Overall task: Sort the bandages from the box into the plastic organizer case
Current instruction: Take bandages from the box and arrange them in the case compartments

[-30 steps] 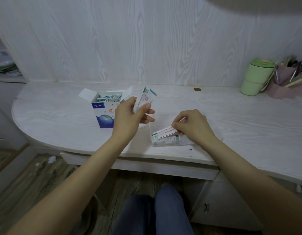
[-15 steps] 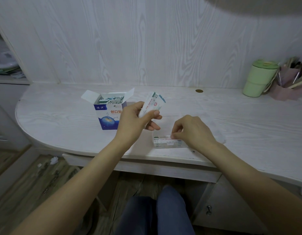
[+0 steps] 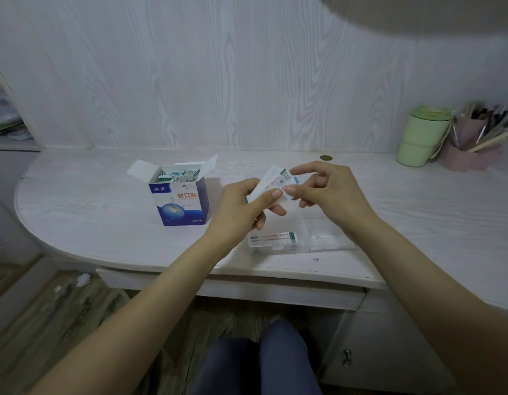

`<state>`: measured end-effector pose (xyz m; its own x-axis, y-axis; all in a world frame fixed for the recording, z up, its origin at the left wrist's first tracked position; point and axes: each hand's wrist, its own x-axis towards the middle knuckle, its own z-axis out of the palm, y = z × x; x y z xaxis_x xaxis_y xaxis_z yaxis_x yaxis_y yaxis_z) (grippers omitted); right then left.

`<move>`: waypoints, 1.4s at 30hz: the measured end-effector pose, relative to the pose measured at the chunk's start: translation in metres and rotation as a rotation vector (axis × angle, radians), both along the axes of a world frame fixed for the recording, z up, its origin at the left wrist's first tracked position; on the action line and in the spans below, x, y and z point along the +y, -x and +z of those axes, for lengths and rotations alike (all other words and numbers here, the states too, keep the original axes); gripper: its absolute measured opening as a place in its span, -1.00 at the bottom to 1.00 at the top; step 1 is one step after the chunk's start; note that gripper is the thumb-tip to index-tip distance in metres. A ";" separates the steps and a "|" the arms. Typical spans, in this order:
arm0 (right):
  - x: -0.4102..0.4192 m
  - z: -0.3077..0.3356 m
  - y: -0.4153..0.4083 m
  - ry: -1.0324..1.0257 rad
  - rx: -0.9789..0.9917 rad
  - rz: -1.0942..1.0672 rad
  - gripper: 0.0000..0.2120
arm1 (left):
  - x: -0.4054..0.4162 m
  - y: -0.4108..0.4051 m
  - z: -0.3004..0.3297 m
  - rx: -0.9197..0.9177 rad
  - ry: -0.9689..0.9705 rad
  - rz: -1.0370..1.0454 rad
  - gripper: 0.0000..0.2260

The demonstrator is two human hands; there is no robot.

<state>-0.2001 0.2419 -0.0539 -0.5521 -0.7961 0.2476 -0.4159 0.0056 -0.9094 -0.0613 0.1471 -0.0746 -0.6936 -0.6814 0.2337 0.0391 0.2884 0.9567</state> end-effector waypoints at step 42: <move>0.031 -0.021 0.051 -0.728 0.697 -0.058 -0.85 | -0.001 0.033 -0.021 -0.376 0.230 0.060 -0.72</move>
